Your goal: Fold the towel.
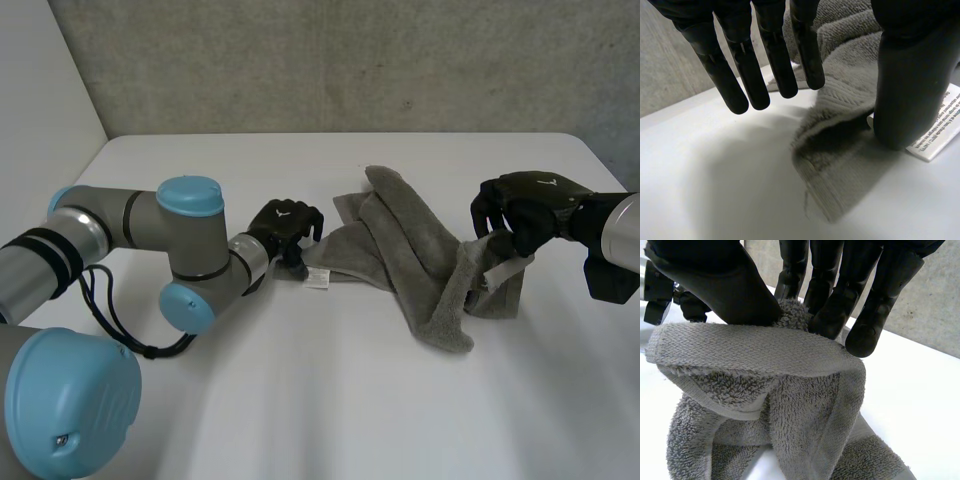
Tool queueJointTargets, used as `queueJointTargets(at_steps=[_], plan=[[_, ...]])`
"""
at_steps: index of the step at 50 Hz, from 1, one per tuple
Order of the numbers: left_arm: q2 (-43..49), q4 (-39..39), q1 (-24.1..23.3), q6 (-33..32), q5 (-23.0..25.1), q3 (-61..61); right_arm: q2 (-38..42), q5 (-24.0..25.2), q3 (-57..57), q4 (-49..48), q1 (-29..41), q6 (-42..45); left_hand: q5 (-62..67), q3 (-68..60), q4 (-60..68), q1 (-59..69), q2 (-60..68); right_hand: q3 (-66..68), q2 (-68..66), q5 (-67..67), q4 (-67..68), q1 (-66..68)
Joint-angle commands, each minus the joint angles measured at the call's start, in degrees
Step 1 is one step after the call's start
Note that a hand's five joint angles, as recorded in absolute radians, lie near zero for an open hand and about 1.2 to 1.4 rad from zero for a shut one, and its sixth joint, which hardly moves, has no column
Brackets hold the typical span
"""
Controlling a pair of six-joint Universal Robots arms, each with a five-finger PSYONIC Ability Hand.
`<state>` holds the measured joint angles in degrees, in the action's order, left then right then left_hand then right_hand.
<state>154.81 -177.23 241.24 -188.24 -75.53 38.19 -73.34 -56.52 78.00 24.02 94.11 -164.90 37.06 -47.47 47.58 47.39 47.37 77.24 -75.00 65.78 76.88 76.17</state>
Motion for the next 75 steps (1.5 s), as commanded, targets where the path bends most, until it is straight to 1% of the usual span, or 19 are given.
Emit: queueJointTargets(at_steps=[1, 3, 5, 16, 18, 19, 21, 27, 30, 35, 37, 46, 54, 56, 57, 59, 65, 69, 75], plan=[[0.1, 0.0, 0.0, 0.0, 0.1, -1.3, 0.3, 0.0, 0.2, -0.4, -0.2, 0.0, 14.4, -14.0, 13.9, 14.1, 14.1, 2.8, -5.0, 4.2, 3.1, 3.8], [0.1, 0.1, 0.0, 0.0, 0.3, -1.2, 0.3, 0.0, 0.2, -0.5, -0.2, 0.0, 19.3, -18.9, 18.8, 19.0, 19.0, 2.8, -5.0, 4.2, 3.1, 3.8], [0.1, 0.7, 0.0, -0.4, 0.5, -1.1, 0.3, 0.0, 0.2, -0.5, -0.2, 0.0, 30.9, -30.5, 30.4, 30.6, 30.6, 2.8, -5.0, 4.2, 3.1, 3.8], [0.3, 1.9, 0.0, -2.2, 0.6, -0.8, 0.3, 0.0, 0.4, -0.5, -0.1, 0.0, 32.8, -32.4, 32.3, 32.5, 32.5, 2.8, -5.0, 4.2, 3.1, 3.8], [0.3, 1.9, -0.1, -3.1, 0.3, -0.6, 0.3, 0.1, 0.6, -0.6, -0.1, 0.0, 17.2, -16.8, 16.7, 16.9, 16.9, 2.8, -5.0, 4.2, 3.1, 3.8], [0.3, 1.9, -0.1, -3.1, 0.3, -0.6, 0.3, 0.1, 0.6, -0.6, -0.1, 0.0, 17.2, -16.7, 16.6, 16.8, 16.8, 2.8, -5.0, 4.2, 3.1, 3.8], [0.3, 1.9, 0.0, -4.0, -0.2, -0.6, 0.2, 0.1, 0.8, -0.7, 0.0, 0.1, -0.1, 0.5, -0.6, -0.4, -0.4, 2.8, -5.0, 4.2, 3.1, 3.8], [0.4, 1.9, -0.1, -4.2, -0.4, -0.6, 0.2, 0.1, 0.9, -0.9, 0.1, 0.1, -0.5, 0.9, -1.0, -0.8, -0.8, 2.8, -5.0, 4.2, 3.1, 3.8], [0.4, 1.9, -0.1, -4.2, -0.9, -0.6, 0.1, 0.2, 1.1, -0.9, 0.1, 0.1, 2.0, -1.6, 1.5, 1.7, 1.7, 2.8, -5.0, 4.2, 3.1, 3.8], [0.8, 1.7, 0.0, -4.3, -2.3, -0.8, 0.1, 0.2, 1.3, -1.0, 0.1, 0.1, 14.6, -14.2, 14.1, 14.3, 14.3, 2.8, -5.0, 4.2, 3.1, 3.8], [0.8, 1.6, -0.1, -4.3, -2.4, -0.9, 0.1, 0.2, 1.3, -1.0, 0.1, 0.1, 32.8, -32.4, 32.3, 32.5, 32.5, 2.8, -5.0, 4.2, 3.1, 3.8], [-0.5, 2.0, -1.2, -4.7, -3.0, 0.0, 0.1, 0.2, 1.2, -0.9, 0.1, 0.1, 32.9, -32.5, 32.4, 32.6, 32.6, 2.8, -5.0, 4.2, 3.1, 3.8], [-9.4, 1.5, -0.7, -4.3, -0.7, 7.4, -0.6, 0.0, -0.5, -0.3, -0.2, -0.1, 32.9, -32.5, 32.4, 32.6, 32.6, 2.8, -5.0, 4.2, 3.1, 3.8], [-15.8, 1.2, 1.6, -4.3, 3.5, 12.8, -2.3, -0.2, -1.3, 0.2, -0.4, -0.3, 32.9, -32.5, 32.4, 32.6, 32.6, 2.8, -5.0, 4.2, 3.1, 3.8], [-15.9, 1.2, 1.6, -4.3, 3.5, 12.9, -2.3, -0.2, -1.3, 0.2, -0.4, -0.3, 32.9, -32.5, 32.4, 32.6, 32.6, 2.8, -5.0, 4.2, 3.1, 3.8], [-22.5, 0.4, 4.0, -3.9, 7.1, 18.6, -3.8, -0.1, -1.4, 1.0, -0.5, -0.3, 32.9, -32.5, 32.4, 32.6, 32.6, 2.8, -5.0, 4.2, 3.1, 3.8], [-31.9, -2.3, 6.7, -3.7, 8.8, 27.9, -8.5, 1.8, -2.5, 3.8, -1.4, -0.8, 32.9, -32.5, 32.4, 32.6, 32.6, 2.8, -5.0, 4.2, 3.1, 3.8], [-41.8, -4.3, 11.2, -3.8, 10.0, 37.6, -11.5, 3.7, -2.3, 5.8, -2.6, -0.9, 32.9, -32.5, 32.4, 32.6, 32.6, 2.8, -5.0, 4.2, 3.1, 3.8], [-45.8, -9.2, 13.0, -4.3, 13.3, 49.2, -12.4, 4.7, -0.2, 6.3, -3.1, -0.9, 32.9, -32.5, 32.4, 32.6, 32.6, 2.8, -5.0, 4.2, 3.1, 3.8]])
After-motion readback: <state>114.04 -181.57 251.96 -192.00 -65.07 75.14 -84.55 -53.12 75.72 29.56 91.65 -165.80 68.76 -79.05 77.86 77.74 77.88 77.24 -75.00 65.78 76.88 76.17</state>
